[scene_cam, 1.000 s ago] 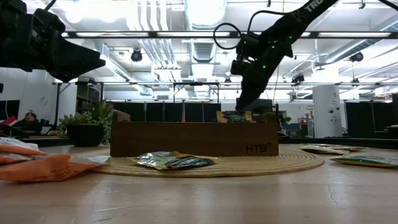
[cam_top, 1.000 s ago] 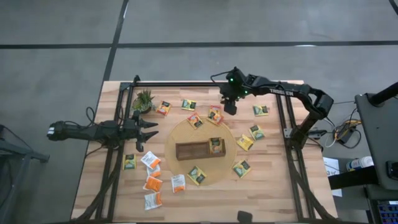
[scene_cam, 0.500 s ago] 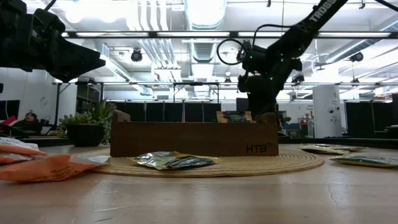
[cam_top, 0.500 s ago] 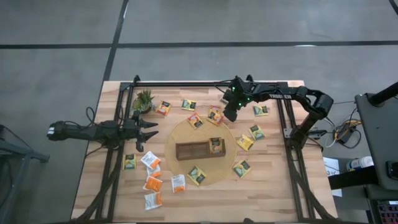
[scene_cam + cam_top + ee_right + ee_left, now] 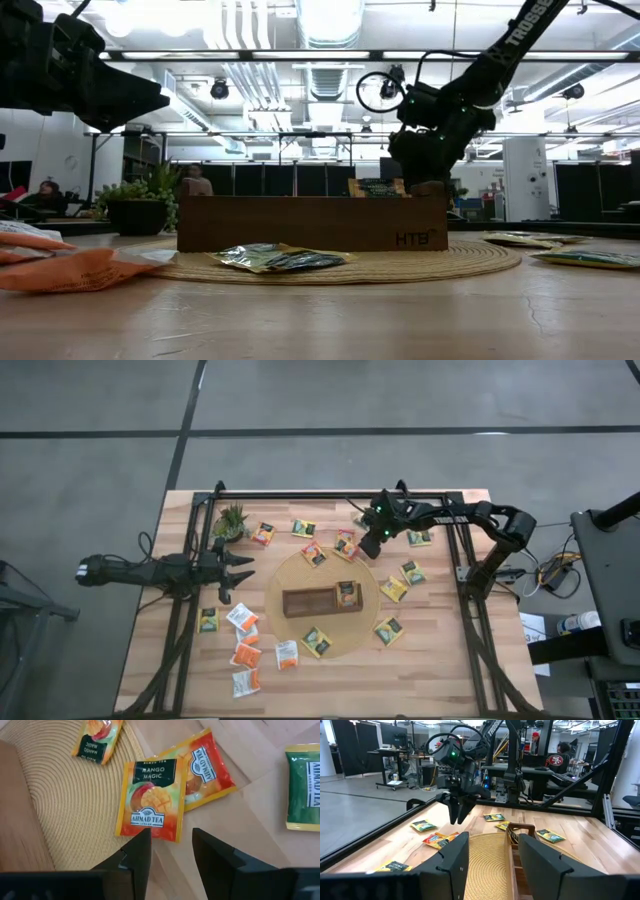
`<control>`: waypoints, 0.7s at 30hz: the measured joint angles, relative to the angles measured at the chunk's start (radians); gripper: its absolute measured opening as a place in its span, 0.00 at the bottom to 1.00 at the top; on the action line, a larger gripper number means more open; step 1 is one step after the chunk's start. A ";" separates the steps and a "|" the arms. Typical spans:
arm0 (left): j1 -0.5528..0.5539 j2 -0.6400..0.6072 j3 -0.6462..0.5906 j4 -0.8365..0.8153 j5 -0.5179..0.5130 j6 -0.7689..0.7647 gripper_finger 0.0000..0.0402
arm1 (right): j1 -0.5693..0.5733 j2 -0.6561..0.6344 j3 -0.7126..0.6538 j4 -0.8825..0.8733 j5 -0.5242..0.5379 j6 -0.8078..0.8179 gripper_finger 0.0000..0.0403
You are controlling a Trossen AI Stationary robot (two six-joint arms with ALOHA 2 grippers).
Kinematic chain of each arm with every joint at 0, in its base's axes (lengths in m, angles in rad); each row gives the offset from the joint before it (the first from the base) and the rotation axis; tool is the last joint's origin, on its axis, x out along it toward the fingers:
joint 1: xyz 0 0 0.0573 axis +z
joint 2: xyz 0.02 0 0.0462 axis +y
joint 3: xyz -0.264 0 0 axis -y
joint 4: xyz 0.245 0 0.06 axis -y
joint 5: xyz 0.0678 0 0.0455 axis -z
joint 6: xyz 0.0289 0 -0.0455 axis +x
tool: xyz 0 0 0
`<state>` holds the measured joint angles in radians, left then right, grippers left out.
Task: Pick & Place Tea
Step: Put the orange tea bag into the right section of the wooden organizer
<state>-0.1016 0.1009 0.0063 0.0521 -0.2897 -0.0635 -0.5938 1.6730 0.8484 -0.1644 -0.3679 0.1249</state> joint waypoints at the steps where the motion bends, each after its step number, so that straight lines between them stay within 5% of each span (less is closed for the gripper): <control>1: 0.000 0.000 0.000 0.000 0.000 0.000 0.41 | 0.000 0.000 0.000 0.002 0.000 0.000 0.35; 21: 0.000 0.000 0.000 0.000 0.000 0.000 0.41 | 0.001 0.096 0.009 0.020 -0.007 0.035 0.34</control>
<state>-0.1013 0.1005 0.0063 0.0525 -0.2897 -0.0635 -0.5926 1.7694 0.8569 -0.1440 -0.3751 0.1601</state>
